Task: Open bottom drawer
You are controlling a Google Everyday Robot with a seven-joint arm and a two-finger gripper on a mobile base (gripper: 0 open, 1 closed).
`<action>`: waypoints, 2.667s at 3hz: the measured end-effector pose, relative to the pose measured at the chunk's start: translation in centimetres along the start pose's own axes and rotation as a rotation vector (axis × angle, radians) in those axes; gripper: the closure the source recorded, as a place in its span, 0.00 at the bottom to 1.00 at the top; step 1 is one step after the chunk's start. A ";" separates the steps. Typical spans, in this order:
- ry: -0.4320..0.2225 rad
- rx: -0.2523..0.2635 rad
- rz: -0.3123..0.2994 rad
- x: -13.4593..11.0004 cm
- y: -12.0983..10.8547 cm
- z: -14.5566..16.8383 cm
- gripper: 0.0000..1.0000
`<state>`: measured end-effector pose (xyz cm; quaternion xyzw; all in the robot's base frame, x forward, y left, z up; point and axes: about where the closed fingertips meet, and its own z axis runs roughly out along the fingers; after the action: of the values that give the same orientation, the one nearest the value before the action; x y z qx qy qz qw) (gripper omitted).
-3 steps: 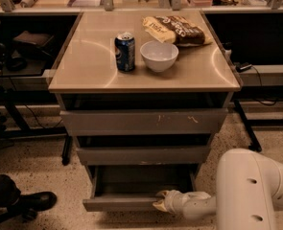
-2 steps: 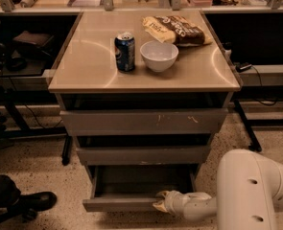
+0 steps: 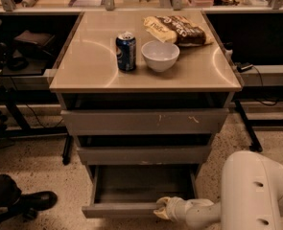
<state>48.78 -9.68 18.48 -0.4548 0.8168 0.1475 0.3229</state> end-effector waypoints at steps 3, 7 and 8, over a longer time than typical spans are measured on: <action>-0.012 0.010 -0.006 0.5 1.3 -1.2 1.00; 0.006 0.012 0.052 2.5 4.2 -2.3 1.00; 0.006 0.012 0.052 1.9 4.3 -2.7 1.00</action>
Offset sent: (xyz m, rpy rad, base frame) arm -0.2250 -0.0031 -0.0302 0.0106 -0.1811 -0.0340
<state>43.39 -10.04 18.97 -0.4318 0.8303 0.1496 0.3190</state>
